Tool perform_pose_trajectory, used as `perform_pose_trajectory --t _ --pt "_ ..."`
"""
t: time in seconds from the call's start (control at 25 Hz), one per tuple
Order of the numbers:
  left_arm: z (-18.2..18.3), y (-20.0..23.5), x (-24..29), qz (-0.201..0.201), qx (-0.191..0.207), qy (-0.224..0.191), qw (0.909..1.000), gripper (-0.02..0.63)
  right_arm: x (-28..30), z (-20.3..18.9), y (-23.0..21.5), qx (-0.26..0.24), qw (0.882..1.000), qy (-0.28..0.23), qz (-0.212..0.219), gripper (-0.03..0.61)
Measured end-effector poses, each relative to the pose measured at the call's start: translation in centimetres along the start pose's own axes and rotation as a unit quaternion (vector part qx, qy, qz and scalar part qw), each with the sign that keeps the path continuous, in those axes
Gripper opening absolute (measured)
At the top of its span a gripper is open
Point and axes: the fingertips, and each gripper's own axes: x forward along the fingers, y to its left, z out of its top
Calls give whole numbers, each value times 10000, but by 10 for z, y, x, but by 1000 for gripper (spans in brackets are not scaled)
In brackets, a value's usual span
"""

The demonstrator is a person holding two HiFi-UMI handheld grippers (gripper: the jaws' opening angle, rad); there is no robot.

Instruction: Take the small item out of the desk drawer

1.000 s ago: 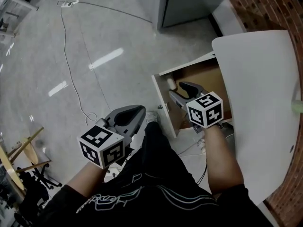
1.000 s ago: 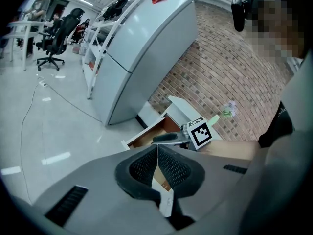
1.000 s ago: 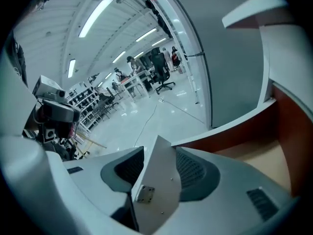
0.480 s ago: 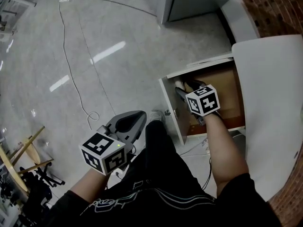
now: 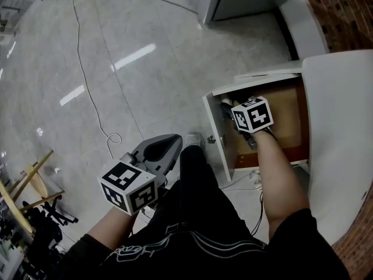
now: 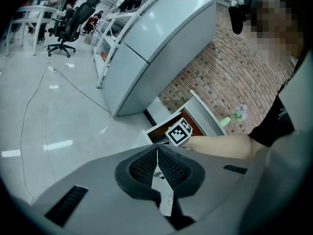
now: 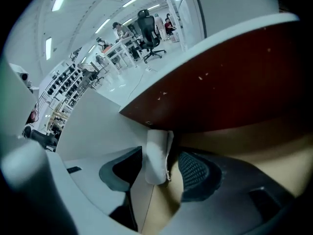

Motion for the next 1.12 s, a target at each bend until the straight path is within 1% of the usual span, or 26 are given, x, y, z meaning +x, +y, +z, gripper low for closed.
perform_pose_trajectory --t 0.16,0.32,0.44,0.56,0.84,0.96,1.12 --pt "-1 8 0 62 -113 -50 9999 23 6 -4 -3 -2 9999 161 -36 221" --pt "-4 15 4 118 -292 -93 9995 23 11 -6 -2 184 9997 166 60 187" --pt "-6 18 6 130 -314 -96 9994 23 14 -6 0 301 9994 126 133 158" --pt "-8 20 6 148 -329 -98 9993 23 15 -6 0 432 9989 107 173 146" --pt "-13 21 9 196 -429 -77 9989 23 15 -7 -2 644 9977 42 209 140" --pt "-17 21 9 217 -534 -63 9983 23 15 -7 0 618 9980 -5 161 138" --pt "-22 18 6 214 -528 -46 9984 23 9 -8 2 564 9984 -66 53 137"
